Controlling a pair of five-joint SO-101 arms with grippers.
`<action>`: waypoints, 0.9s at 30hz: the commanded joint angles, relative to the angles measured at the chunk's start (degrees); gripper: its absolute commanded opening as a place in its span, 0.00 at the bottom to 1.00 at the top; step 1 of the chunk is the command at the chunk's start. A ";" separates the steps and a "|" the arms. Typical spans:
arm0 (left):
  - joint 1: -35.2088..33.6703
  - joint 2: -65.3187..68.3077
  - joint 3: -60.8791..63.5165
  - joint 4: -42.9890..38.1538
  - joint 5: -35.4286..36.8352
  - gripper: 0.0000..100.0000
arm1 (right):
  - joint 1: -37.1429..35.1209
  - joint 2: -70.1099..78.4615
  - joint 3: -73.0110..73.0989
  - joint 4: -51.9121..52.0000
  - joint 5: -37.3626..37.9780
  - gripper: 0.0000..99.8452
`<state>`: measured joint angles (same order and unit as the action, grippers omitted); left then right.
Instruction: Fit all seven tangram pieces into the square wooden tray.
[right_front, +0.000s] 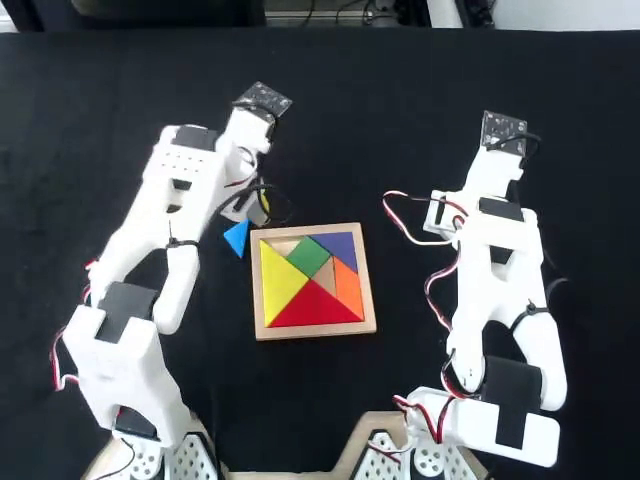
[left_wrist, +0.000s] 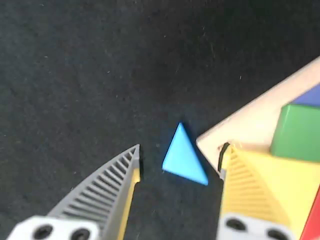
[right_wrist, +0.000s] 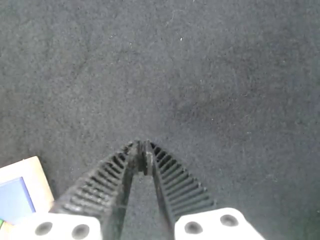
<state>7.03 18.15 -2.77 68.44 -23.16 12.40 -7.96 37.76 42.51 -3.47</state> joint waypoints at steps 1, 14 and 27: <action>-3.21 -2.29 -3.12 2.11 -9.49 0.26 | -0.53 -0.13 -2.07 -0.97 0.53 0.01; -2.95 5.27 -3.47 -6.51 -8.79 0.26 | -0.53 -0.13 -2.07 -0.97 0.53 0.01; -1.19 9.14 -4.00 -8.44 -8.88 0.26 | -1.76 -0.13 -1.98 -0.97 0.62 0.01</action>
<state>4.84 26.33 -3.21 60.79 -32.57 11.78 -7.96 37.76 42.51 -3.47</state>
